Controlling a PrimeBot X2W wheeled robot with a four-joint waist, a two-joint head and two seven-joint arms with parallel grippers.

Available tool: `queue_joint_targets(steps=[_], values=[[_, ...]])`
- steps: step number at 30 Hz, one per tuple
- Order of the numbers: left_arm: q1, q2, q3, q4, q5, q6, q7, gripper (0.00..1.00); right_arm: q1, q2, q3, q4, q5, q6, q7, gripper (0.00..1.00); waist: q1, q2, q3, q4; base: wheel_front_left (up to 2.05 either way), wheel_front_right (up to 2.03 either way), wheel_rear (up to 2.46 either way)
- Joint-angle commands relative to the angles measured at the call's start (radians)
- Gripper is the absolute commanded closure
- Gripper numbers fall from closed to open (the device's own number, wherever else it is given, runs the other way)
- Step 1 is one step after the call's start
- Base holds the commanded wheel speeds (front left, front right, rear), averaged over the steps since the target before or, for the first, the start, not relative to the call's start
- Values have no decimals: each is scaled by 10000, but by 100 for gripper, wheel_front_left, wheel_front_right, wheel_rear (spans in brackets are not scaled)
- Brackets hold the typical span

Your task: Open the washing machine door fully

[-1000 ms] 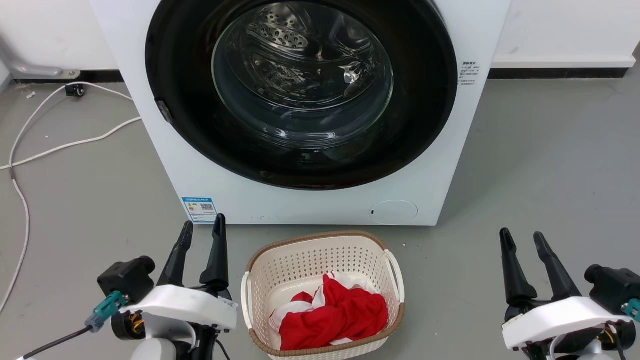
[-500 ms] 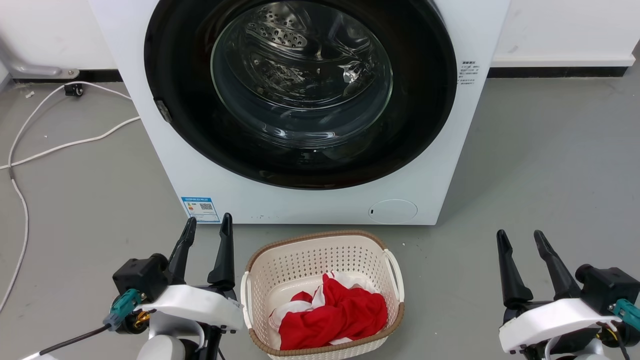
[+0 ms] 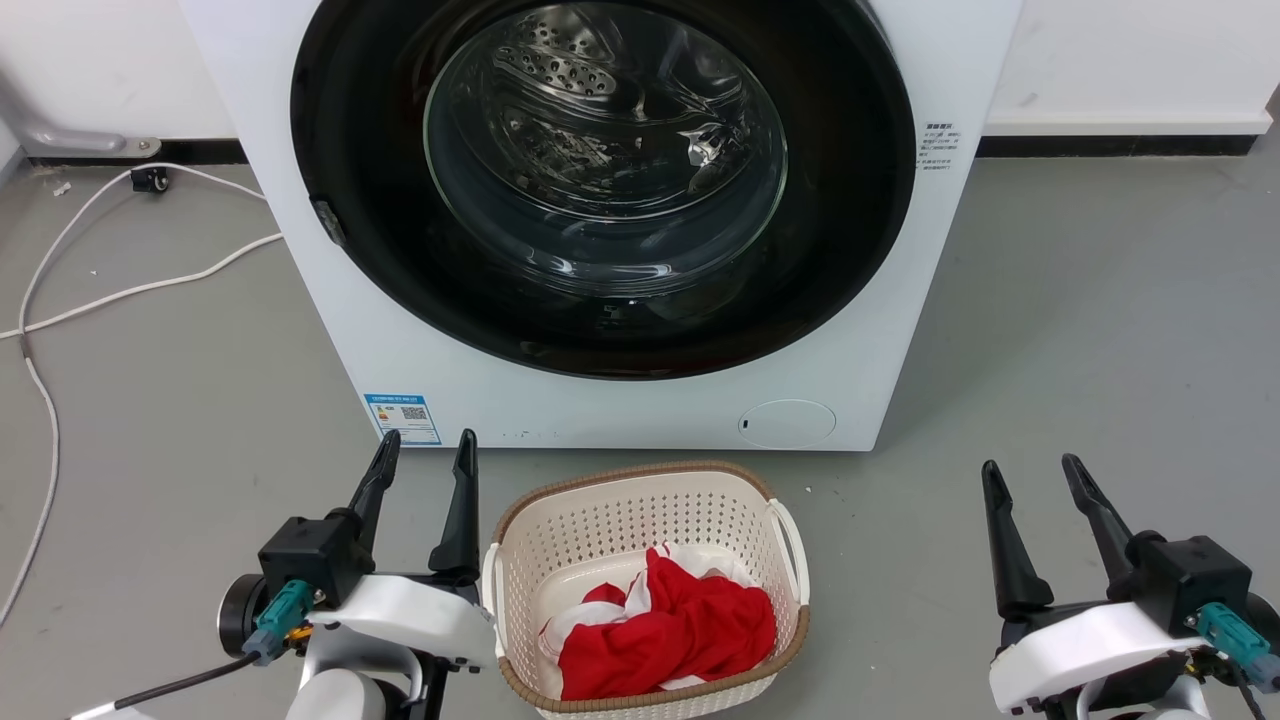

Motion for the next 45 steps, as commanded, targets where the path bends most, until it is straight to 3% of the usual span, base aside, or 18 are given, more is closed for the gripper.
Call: queue_joint_targets(steps=[1,20,34,36,41,45], values=[[-122,22,-30,-2,186,35,-67,0,60,-5,28,-86,-230,-3,-45,0,0,0,-3,0,0,0,0],[-142,23,-156,147,1424,95,-418,0,154,0,117,-225,-1461,-3,-300,0,0,0,2,-4,0,0,0],[-109,22,-137,173,1252,126,-410,0,105,0,57,-75,-1164,-3,-353,0,0,0,20,18,0,0,0],[-106,22,-133,172,1262,127,-410,0,94,0,57,-58,-1127,-3,-344,100,0,0,24,19,0,0,0],[-82,23,-122,176,1263,123,-410,0,55,0,59,-18,-760,-3,-434,100,0,0,25,13,0,0,0],[-64,22,-117,169,1242,120,-410,0,-30,0,-5,41,628,-3,-654,100,0,0,29,7,0,0,0]])
